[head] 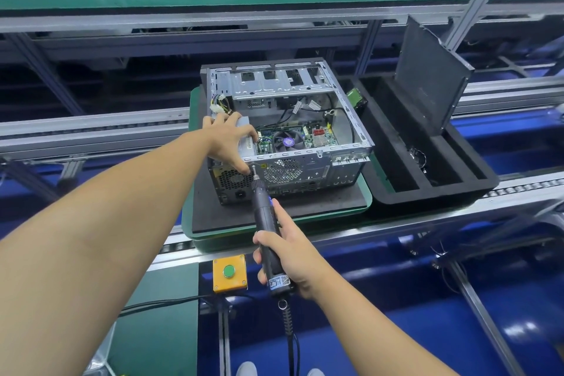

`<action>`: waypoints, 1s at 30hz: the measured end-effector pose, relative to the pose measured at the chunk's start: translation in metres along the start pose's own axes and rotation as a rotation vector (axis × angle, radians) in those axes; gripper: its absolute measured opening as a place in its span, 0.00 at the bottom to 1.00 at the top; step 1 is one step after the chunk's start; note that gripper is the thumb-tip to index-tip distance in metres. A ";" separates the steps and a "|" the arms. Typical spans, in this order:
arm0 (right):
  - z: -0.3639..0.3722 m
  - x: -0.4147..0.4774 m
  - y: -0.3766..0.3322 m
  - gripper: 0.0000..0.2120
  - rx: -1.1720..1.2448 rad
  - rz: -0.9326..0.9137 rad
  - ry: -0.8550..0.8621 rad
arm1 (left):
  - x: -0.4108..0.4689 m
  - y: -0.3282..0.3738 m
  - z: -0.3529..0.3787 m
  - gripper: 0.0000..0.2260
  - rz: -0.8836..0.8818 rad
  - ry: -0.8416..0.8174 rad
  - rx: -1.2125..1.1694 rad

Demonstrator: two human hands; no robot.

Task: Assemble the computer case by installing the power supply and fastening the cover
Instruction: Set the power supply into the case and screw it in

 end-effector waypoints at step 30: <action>-0.011 -0.001 0.001 0.42 -0.062 0.034 0.088 | -0.067 0.027 0.019 0.09 0.022 0.519 -0.388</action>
Point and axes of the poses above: each hand's wrist, its own x-axis towards the middle knuckle, its own z-axis out of the palm, y = z × x, the point moved 2 cm from there along x, towards the middle knuckle, and after that the axes turned 12 degrees about x, right-handed, at the moved point
